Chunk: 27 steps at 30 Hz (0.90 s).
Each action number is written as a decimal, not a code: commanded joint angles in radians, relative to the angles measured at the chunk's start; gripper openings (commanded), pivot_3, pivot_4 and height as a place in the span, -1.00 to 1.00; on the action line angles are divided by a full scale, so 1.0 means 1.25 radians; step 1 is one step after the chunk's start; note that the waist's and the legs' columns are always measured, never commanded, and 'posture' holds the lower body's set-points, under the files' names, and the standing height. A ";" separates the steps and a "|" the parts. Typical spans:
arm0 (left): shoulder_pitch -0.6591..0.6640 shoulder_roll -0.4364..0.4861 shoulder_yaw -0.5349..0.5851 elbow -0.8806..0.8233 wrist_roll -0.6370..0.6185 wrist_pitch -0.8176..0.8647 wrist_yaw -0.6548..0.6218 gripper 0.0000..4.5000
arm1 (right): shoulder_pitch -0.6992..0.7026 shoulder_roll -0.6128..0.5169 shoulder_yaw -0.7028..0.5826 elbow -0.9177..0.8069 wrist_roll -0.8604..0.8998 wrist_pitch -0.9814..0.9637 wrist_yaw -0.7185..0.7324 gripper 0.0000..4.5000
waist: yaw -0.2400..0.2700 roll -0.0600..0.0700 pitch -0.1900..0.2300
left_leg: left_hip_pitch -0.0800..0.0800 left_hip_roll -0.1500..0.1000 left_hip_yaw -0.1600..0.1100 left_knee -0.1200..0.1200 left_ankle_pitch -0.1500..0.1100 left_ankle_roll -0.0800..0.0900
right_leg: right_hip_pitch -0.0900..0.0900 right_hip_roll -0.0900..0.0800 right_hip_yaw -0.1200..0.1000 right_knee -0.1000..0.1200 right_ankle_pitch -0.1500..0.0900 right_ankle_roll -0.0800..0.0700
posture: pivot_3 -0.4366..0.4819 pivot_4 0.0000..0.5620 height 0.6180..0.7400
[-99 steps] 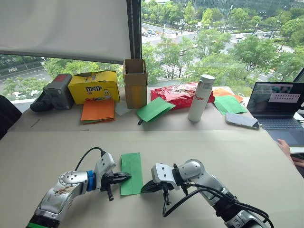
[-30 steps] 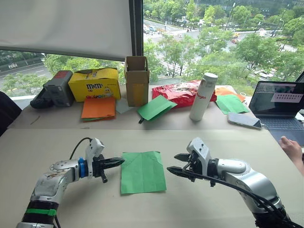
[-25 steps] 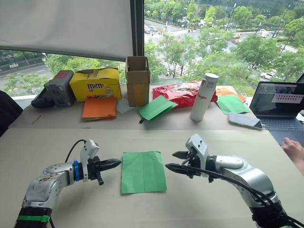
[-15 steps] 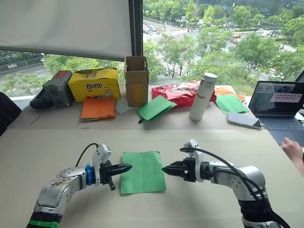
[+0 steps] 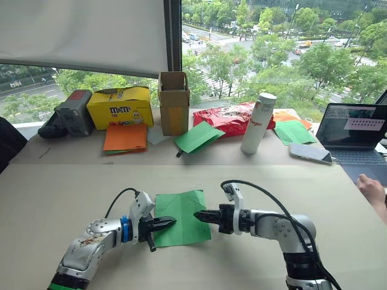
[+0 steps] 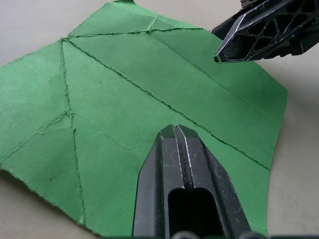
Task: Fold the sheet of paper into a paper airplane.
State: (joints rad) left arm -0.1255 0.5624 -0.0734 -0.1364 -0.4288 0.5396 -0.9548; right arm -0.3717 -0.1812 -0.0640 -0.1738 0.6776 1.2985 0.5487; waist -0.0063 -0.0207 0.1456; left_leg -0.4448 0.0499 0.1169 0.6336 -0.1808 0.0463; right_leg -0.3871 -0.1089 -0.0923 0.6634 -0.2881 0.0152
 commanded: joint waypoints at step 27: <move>-0.131 -0.150 -0.148 0.062 0.041 -0.077 -0.016 -1.00 | 0.112 -0.193 -0.176 -0.046 0.151 0.056 -0.008 -0.99 | 0.006 0.000 0.000 | 0.000 0.000 0.001 0.001 -0.001 0.001 | 0.000 0.001 0.001 0.000 0.000 0.000 | -0.05 -0.47 1.00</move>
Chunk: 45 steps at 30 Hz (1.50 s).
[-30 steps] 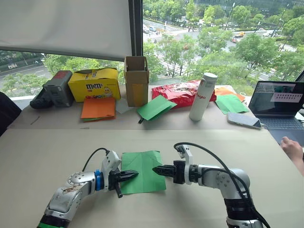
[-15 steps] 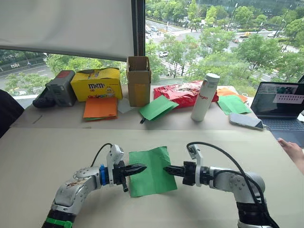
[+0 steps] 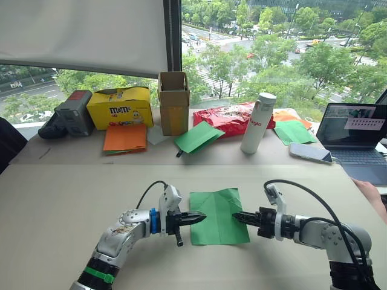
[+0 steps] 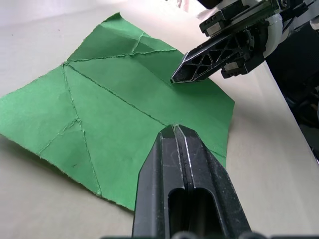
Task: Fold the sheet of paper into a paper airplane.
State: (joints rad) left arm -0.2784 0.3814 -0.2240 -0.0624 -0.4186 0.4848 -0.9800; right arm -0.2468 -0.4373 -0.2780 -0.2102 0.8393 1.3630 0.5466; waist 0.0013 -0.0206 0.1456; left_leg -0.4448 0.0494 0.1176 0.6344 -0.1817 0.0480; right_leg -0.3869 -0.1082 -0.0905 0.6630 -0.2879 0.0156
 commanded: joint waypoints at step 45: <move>-0.068 -0.113 -0.117 0.229 0.180 -0.110 0.005 -1.00 | -0.018 0.012 -0.030 0.041 0.029 -0.061 -0.096 0.33 | 0.014 0.007 -0.005 | 0.003 -0.002 0.000 0.005 -0.004 0.007 | 0.006 -0.004 0.000 -0.006 0.001 0.001 | -0.05 -0.47 1.00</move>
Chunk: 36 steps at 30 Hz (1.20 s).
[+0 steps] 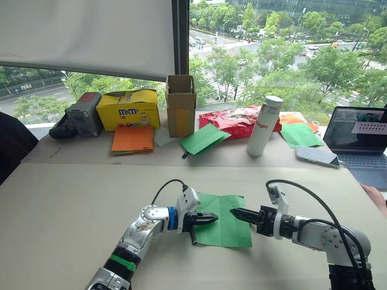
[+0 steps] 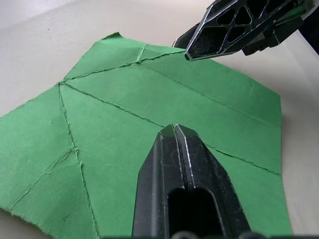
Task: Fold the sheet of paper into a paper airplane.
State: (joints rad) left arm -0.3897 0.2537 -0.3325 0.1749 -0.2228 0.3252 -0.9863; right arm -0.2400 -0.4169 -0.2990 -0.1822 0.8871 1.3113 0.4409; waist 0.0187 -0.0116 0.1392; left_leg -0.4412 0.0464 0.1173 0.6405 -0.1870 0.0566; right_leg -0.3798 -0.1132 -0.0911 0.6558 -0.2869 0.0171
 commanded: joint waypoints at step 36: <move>0.027 -0.022 -0.025 0.040 0.022 0.009 -0.015 -1.00 | -0.071 -0.148 0.322 0.029 -0.458 -0.698 0.266 -0.98 | -0.002 0.001 0.000 | 0.000 -0.002 0.000 0.000 -0.003 0.004 | 0.006 -0.002 -0.002 -0.008 0.001 0.005 | -0.05 -0.47 1.00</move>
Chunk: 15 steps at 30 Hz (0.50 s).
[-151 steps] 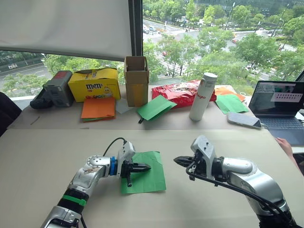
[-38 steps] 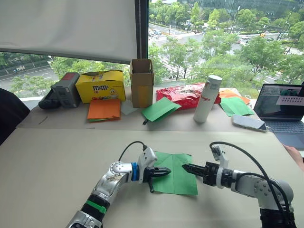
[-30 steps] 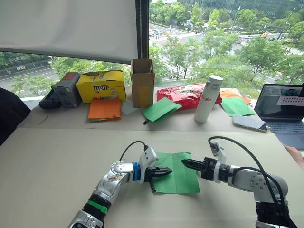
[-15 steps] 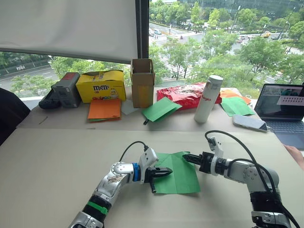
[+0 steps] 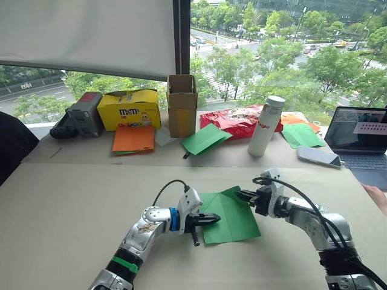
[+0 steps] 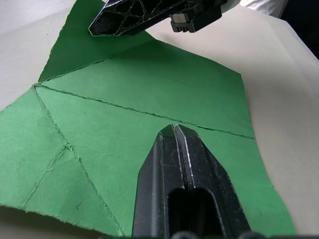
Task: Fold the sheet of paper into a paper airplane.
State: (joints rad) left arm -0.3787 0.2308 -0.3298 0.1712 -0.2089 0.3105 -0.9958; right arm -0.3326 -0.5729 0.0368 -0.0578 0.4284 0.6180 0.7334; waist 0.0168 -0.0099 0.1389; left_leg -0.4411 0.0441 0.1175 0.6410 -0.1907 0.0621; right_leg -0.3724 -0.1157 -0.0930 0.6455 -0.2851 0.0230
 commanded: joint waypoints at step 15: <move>0.004 0.031 0.000 0.056 0.014 -0.006 -0.033 -1.00 | 0.074 -0.069 0.158 -0.054 -0.388 -0.434 0.002 -0.98 | -0.003 0.000 0.000 | 0.000 0.001 0.000 0.001 0.000 0.000 | 0.001 0.000 -0.001 -0.001 0.001 0.000 | -0.05 -0.47 1.00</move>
State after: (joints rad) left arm -0.3971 0.2531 -0.3178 0.2073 -0.2094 0.2872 -1.0413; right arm -0.2475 -0.6602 0.2626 -0.1030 -0.0428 0.0771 0.7557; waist 0.0125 -0.0100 0.1390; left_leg -0.4406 0.0449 0.1172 0.6421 -0.1904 0.0616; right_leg -0.3710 -0.1153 -0.0934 0.6445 -0.2842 0.0234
